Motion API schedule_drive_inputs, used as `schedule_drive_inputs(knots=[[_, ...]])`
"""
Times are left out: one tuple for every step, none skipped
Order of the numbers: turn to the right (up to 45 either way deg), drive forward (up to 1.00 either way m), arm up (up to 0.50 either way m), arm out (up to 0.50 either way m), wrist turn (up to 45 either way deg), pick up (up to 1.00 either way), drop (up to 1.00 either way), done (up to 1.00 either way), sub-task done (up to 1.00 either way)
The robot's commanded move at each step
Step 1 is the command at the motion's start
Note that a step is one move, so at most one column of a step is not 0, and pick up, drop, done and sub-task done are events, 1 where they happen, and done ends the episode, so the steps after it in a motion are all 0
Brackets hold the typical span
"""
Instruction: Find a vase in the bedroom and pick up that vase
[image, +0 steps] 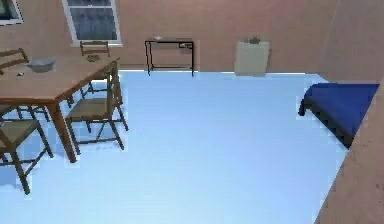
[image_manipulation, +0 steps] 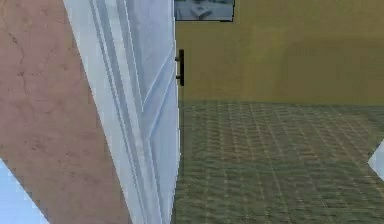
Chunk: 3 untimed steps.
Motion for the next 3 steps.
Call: schedule_drive_inputs(knots=[[0.0, 1.0, 0.0, 0.0, 0.0, 0.0, 0.0, 0.0, 0.0], [0.0, 1.0, 0.0, 0.0, 0.0, 0.0, 0.0, 0.0, 0.0], [0.0, 1.0, 0.0, 0.0, 0.0, 0.0, 0.0, 0.0, 0.0]])
